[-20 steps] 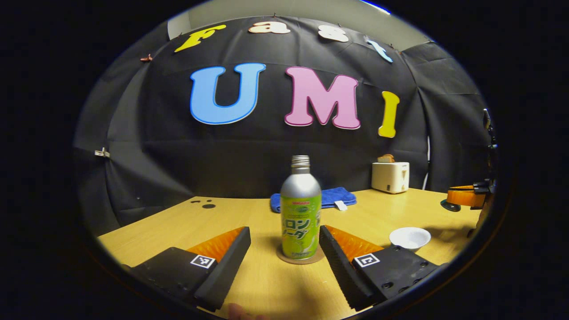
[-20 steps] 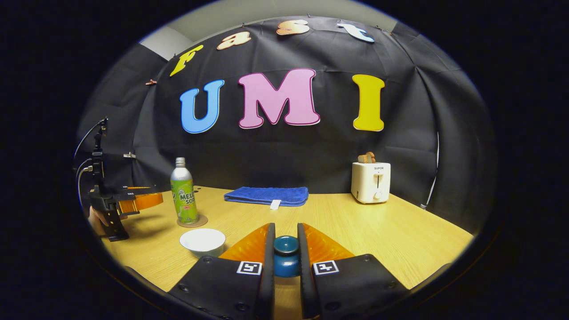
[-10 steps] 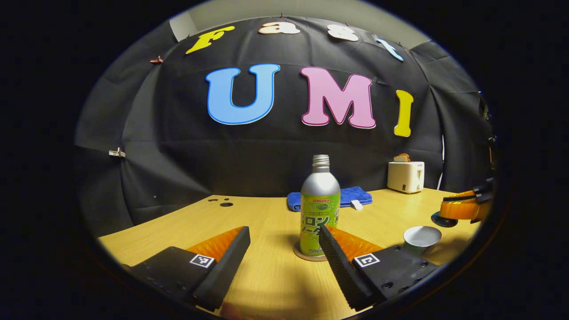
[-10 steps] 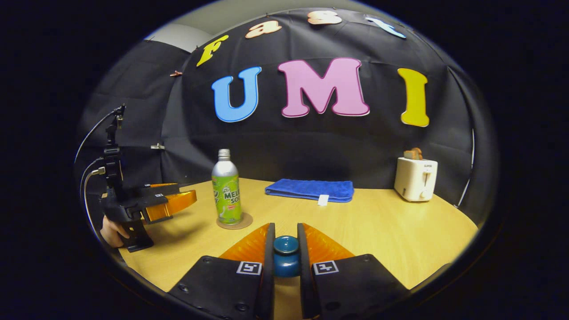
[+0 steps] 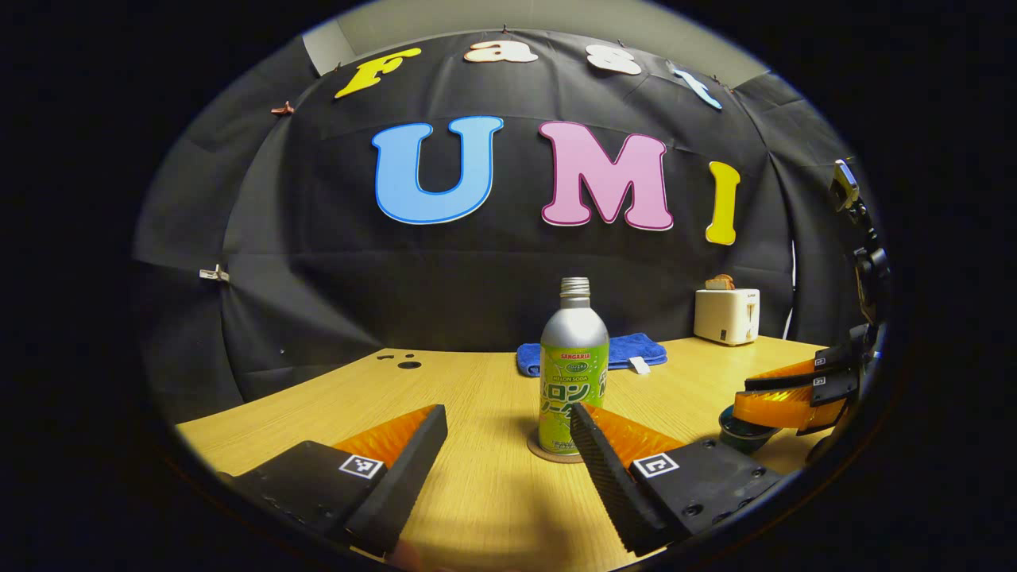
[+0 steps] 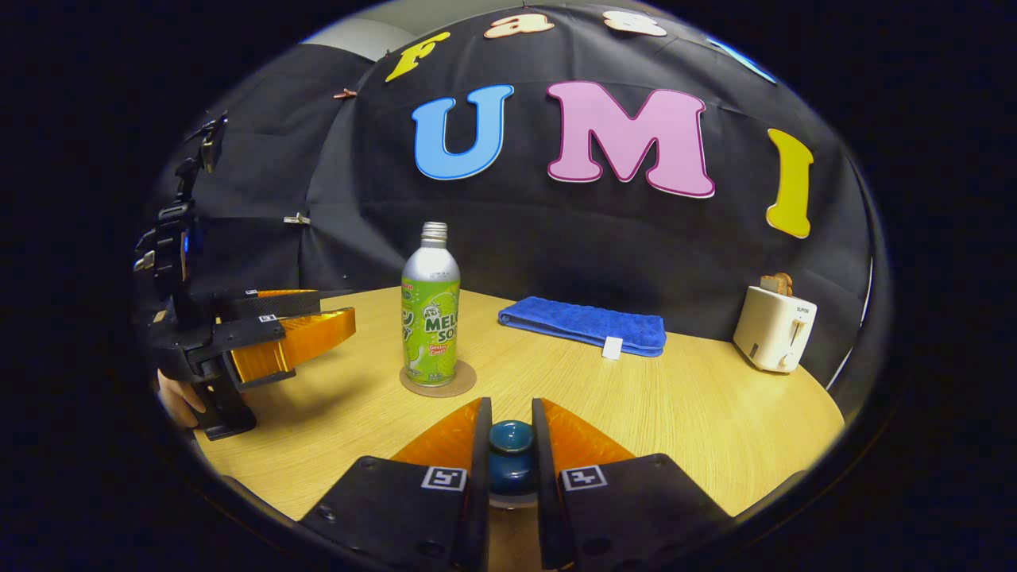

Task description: Open the teacup lid with one hand, grasp the water bottle and pour water into the teacup with the other hand; after pouring, place the water bottle on the coaster and then close the teacup lid.

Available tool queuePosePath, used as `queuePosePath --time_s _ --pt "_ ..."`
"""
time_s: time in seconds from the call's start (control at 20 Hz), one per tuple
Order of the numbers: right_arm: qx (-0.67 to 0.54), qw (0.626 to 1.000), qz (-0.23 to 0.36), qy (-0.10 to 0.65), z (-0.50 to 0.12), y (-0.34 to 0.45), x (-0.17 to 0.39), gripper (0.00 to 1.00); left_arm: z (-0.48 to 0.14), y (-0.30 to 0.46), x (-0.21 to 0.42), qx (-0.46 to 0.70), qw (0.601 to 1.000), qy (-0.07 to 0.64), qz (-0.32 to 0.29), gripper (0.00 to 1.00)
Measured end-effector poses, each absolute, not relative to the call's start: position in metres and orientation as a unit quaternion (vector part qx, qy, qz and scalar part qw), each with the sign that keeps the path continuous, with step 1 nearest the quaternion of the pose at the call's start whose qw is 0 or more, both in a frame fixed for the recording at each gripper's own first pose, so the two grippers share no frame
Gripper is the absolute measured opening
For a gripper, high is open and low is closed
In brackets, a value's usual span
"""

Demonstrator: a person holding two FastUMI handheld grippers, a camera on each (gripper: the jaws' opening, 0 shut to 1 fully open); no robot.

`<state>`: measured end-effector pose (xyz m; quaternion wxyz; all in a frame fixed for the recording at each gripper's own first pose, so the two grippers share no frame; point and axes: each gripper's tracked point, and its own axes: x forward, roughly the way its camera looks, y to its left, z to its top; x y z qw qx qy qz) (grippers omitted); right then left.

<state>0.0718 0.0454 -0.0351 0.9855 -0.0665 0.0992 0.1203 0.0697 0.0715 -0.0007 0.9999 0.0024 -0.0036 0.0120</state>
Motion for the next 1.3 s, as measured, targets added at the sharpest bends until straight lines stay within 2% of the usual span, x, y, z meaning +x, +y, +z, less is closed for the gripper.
queuePosePath --time_s 0.1,0.15,0.2,0.55,0.65,0.7,0.75,0.8,0.9,1.3 --pt "-0.057 0.986 0.113 0.109 -0.038 0.041 0.073 0.29 -0.001 0.072 0.070 0.002 1.000 -0.003 0.012 0.98" --pt "-0.052 0.986 0.112 0.111 -0.038 0.041 0.074 0.34 -0.001 0.071 0.070 0.002 1.000 -0.003 0.012 0.98" --pt "-0.050 0.986 0.113 0.111 -0.037 0.041 0.074 0.29 -0.001 0.071 0.070 0.002 1.000 -0.003 0.012 0.98" --pt "-0.048 0.988 0.118 0.090 -0.030 0.042 0.067 0.36 -0.001 0.070 0.071 0.002 1.000 -0.003 0.011 0.98" --pt "-0.039 0.990 0.112 0.077 -0.025 0.038 0.065 0.49 -0.001 0.069 0.069 0.002 1.000 -0.003 0.008 0.98" --pt "-0.034 0.991 0.107 0.067 -0.022 0.035 0.061 0.61 -0.001 0.068 0.067 0.002 1.000 -0.003 0.007 0.98" --pt "-0.026 0.993 0.102 0.054 -0.017 0.030 0.058 0.68 -0.001 0.065 0.065 0.002 1.000 -0.004 0.005 0.98" --pt "-0.019 0.995 0.092 0.040 -0.013 0.023 0.056 0.82 -0.001 0.062 0.063 0.002 1.000 -0.004 0.003 0.98" --pt "-0.003 0.997 0.071 0.021 -0.007 0.007 0.051 0.96 -0.001 0.055 0.059 0.002 1.000 -0.004 -0.001 0.98" --pt "0.000 1.000 0.001 0.003 0.000 -0.042 0.035 0.98 -0.001 0.025 0.050 0.002 1.000 -0.004 -0.011 0.98"
